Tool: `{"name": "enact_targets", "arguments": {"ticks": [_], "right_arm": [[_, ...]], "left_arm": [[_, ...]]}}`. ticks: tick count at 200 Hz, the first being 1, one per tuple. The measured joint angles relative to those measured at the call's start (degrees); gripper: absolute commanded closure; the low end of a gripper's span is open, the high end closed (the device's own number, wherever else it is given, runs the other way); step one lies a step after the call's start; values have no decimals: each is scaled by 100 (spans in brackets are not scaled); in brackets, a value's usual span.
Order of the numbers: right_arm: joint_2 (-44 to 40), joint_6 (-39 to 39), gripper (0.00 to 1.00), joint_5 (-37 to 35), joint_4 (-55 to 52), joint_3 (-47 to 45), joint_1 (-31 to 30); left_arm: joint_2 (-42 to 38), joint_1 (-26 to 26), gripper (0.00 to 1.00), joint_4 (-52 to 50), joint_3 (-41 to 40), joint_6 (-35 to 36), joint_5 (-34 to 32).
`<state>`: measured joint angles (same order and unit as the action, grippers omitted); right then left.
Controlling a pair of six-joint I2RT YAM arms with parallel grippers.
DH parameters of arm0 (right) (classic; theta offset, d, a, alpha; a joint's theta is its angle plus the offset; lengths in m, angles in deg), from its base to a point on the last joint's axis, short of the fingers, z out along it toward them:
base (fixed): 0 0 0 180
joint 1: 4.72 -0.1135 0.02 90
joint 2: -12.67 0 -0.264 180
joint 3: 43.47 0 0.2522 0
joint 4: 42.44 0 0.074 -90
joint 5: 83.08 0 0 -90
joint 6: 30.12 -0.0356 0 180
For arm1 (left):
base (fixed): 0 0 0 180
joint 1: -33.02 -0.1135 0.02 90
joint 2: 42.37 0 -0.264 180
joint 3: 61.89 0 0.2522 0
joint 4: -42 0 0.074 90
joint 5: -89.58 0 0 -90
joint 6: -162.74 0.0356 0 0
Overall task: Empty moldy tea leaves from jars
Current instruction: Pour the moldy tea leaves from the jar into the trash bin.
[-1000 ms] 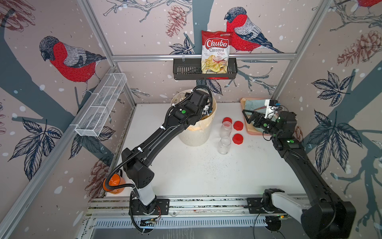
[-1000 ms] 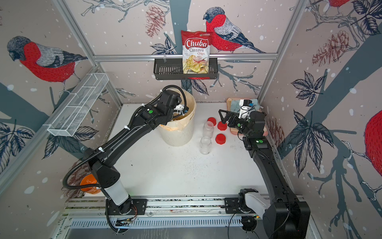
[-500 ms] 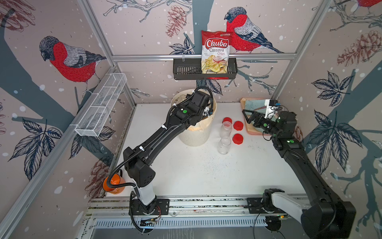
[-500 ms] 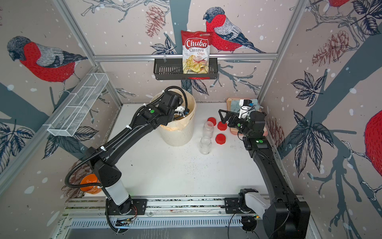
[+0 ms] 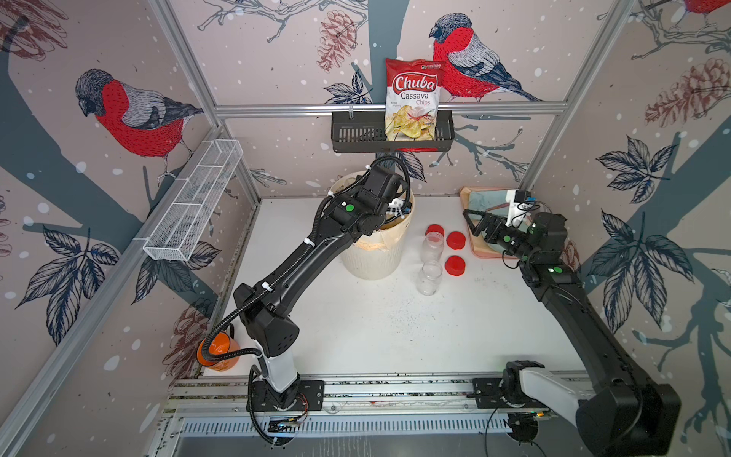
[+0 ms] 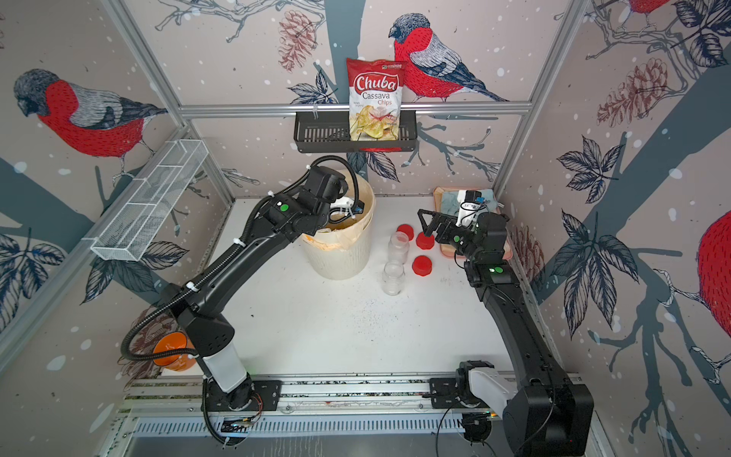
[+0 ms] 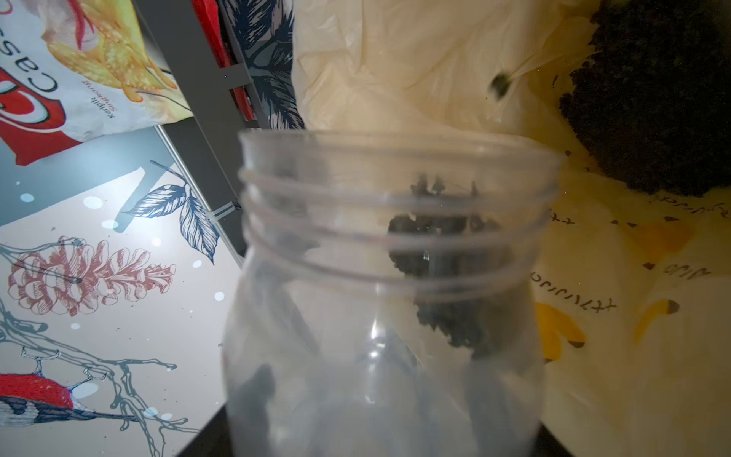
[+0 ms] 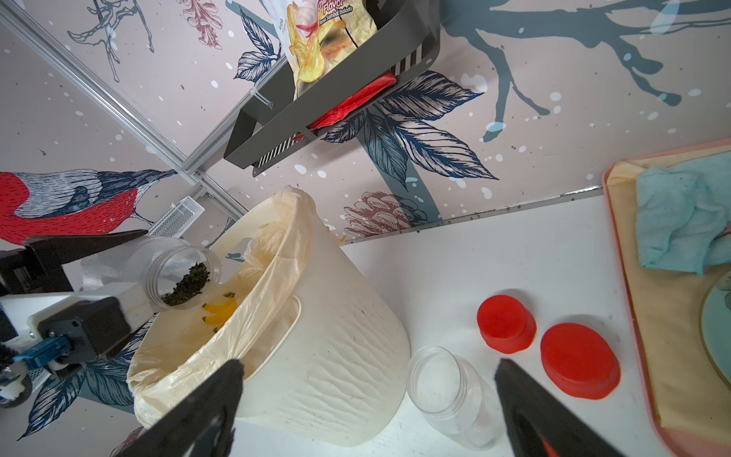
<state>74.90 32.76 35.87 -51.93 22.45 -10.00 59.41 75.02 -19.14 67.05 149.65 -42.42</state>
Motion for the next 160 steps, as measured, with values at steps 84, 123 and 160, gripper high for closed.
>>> {"name": "enact_targets", "arguments": {"ticks": [84,123,160], "right_arm": [[0,0,1,2,9,0,-31],[0,0,0,2,11,17,-31],[7,0,1,13,17,22,-33]], "left_arm": [[20,-22,30,-203,-341,-160,-4],[39,-87,29,-116,-37,-42,-164],[-33,-90,29,-4,-476,-39,-168]]}}
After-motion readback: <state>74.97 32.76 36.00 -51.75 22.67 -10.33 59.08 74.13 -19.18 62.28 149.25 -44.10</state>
